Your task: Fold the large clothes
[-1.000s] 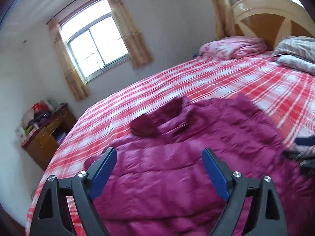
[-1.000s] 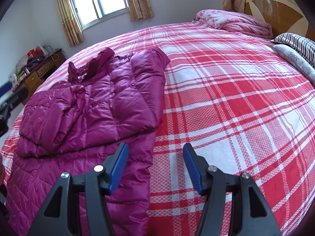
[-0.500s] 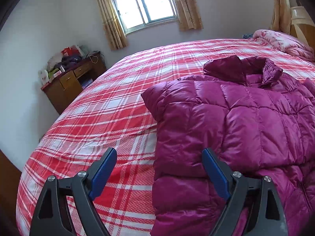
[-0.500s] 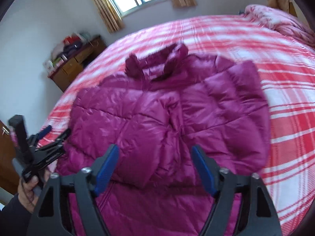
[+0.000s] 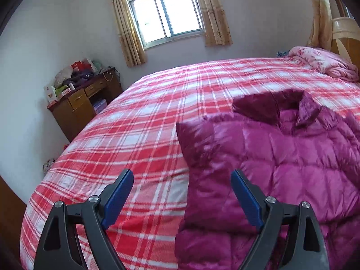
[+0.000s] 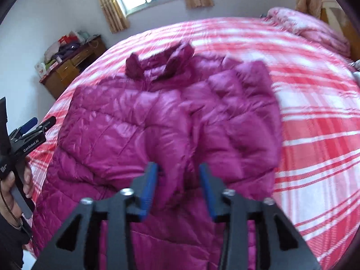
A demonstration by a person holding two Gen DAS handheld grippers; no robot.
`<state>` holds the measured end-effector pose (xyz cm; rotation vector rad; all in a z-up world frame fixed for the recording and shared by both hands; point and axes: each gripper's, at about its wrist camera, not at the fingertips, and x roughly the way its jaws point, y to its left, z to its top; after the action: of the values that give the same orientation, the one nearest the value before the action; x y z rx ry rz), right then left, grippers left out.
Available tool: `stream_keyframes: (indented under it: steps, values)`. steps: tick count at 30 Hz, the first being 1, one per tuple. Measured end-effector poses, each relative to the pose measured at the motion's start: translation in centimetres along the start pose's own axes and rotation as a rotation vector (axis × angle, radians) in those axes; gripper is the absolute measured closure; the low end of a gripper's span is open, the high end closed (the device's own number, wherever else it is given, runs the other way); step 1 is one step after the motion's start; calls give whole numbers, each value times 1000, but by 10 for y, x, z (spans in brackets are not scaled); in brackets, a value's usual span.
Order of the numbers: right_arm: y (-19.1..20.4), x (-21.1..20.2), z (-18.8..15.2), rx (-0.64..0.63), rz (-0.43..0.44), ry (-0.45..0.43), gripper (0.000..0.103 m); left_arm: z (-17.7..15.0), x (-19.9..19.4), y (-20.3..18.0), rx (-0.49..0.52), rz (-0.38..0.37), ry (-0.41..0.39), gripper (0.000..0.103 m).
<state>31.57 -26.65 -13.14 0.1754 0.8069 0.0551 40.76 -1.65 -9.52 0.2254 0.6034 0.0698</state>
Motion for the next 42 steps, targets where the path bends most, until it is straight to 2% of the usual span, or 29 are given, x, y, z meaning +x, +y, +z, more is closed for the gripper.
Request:
stream_keyframes:
  steps: [2,3,5,8,13,17,21,28,36,42]
  values:
    - [0,-11,14,14,-17,-66,51,15,4,-2,-25,0,-20,14]
    - [4,-13,23,16,8,-87,51,22,9,-5,-37,-5,-23,14]
    - [14,-5,35,2,48,-87,51,32,22,-11,-51,-9,-8,14]
    - [28,21,40,-23,95,-36,51,34,45,-24,-55,-13,47,14]
    - [39,65,28,-79,64,30,51,11,80,-38,-33,-8,150,14]
    - [27,76,17,-76,69,41,53,-8,98,-33,-84,-71,209,14]
    - [27,80,11,-105,48,44,54,-12,106,-32,-105,-114,249,12]
    - [35,83,5,-140,-6,43,54,-16,115,-32,-119,-121,295,6]
    - [53,86,1,-225,-110,49,54,-15,120,-33,-113,-102,297,4]
    - [57,88,0,-251,-141,45,54,-15,121,-33,-111,-96,296,3]
